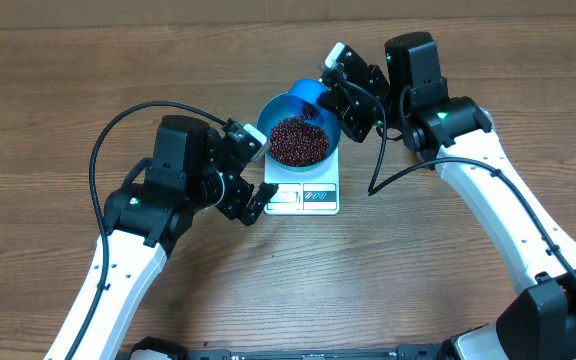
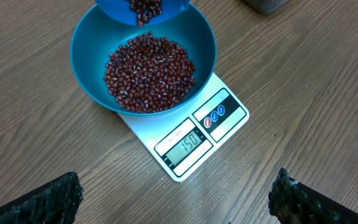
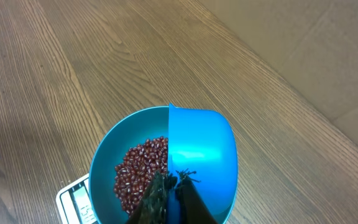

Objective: Scoop item into bowl and weigh 150g on scale
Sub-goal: 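Tip the scoop further with the right gripper, then raise it above the bowl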

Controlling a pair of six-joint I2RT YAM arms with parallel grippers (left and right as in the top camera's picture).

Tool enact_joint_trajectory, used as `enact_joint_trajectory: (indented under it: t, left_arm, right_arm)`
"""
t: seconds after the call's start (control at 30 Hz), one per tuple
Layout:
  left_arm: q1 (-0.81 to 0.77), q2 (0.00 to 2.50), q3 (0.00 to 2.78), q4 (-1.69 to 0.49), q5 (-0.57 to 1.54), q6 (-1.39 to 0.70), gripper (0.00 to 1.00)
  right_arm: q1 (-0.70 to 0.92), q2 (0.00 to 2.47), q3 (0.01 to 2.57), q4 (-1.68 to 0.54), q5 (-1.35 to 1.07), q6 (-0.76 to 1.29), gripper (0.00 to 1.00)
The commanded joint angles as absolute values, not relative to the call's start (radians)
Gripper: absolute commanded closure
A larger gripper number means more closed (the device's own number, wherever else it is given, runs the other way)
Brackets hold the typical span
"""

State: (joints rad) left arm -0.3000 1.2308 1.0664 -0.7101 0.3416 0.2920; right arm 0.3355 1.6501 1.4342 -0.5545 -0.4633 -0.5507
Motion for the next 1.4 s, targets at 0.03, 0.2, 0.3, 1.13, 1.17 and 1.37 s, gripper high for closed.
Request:
enact_joint_trajectory:
  t: [0.03, 0.2, 0.3, 1.13, 1.17, 1.37]
  left_arm:
    - [-0.296, 1.237, 1.057, -0.707, 0.359, 0.307, 0.00]
    - [-0.296, 1.237, 1.057, -0.707, 0.359, 0.307, 0.01]
    - [-0.296, 1.237, 1.057, -0.707, 0.359, 0.307, 0.00]
    - [-0.296, 1.237, 1.057, -0.707, 0.359, 0.307, 0.01]
    - [-0.296, 1.237, 1.057, -0.707, 0.359, 0.307, 0.00]
    - [-0.296, 1.237, 1.057, -0.707, 0.359, 0.307, 0.01]
  right_arm:
    - [0.341, 1.614, 1.466, -0.551, -0.460, -0.551, 0.96]
    - [0.341, 1.614, 1.466, -0.552, -0.460, -0.550, 0.96]
    - [0.341, 1.614, 1.466, -0.554, -0.461, -0.547, 0.96]
    - [0.318, 1.614, 1.467, -0.500, -0.462, 0.165, 0.96]
    - [0.311, 1.614, 1.467, -0.493, -0.465, 0.186, 0.96]
    - [0.258, 1.613, 1.467, -0.476, -0.477, 0.295, 0.96]
